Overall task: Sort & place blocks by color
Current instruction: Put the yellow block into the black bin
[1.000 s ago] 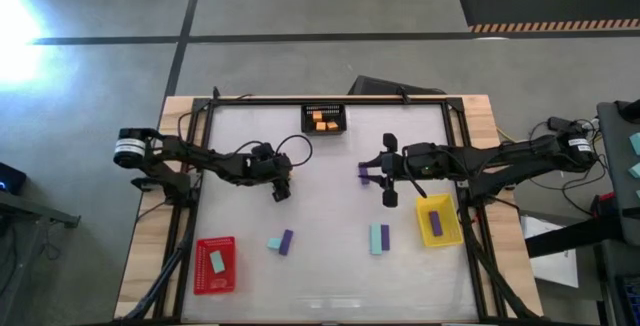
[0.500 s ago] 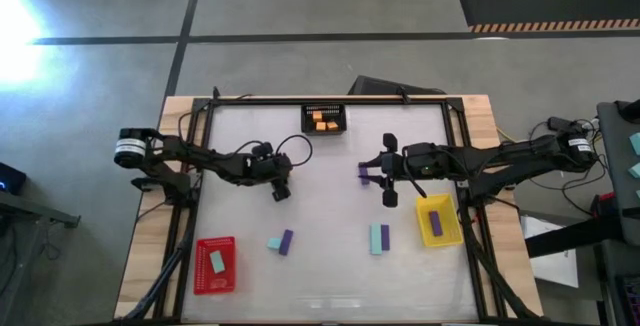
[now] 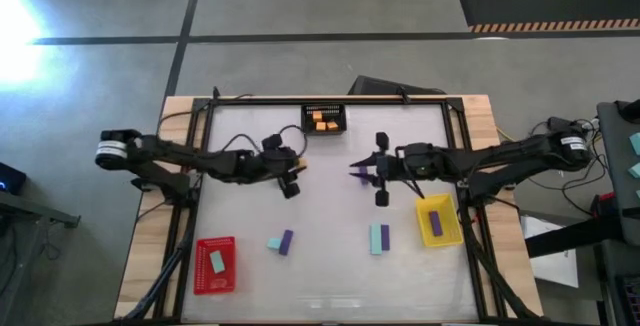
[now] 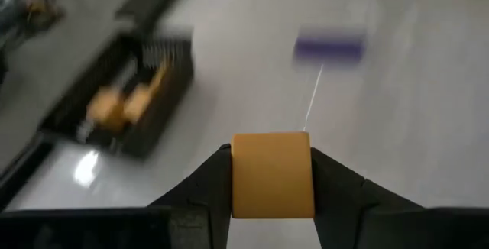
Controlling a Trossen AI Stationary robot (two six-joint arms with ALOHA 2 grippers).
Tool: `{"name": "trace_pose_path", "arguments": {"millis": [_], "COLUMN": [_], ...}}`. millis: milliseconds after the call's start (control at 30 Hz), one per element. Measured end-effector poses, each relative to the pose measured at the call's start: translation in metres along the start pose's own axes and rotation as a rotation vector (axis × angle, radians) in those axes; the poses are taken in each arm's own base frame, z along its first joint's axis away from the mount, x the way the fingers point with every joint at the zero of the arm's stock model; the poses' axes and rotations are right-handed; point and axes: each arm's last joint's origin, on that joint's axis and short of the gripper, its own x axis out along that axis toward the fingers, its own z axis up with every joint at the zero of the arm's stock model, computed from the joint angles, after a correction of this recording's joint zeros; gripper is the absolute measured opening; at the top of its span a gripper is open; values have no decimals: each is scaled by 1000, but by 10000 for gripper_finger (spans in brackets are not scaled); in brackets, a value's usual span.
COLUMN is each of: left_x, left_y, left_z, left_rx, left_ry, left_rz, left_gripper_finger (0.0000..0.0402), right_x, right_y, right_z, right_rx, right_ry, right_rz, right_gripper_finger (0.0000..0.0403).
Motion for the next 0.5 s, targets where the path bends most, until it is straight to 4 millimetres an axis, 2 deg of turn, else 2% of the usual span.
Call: {"name": "trace_pose_path", "arguments": {"millis": [233, 367, 500], "left_x": [-45, -62, -73], "left_y": [-12, -17, -23], "left_z": [33, 40, 36], "left_rx": [-133, -268, -393], "left_ry": [-320, -433, -542], "left_rz": [-122, -199, -288], "left_gripper_finger": [124, 125, 126], "right_x": [37, 53, 60], "right_y": [22, 35, 48], "right_z": [-9, -9, -8], "right_rx": [-212, -351, -486], "right_ry": [-129, -250, -323], "right_rz": [25, -55, -214], "right_gripper_finger": [52, 38, 32]}}
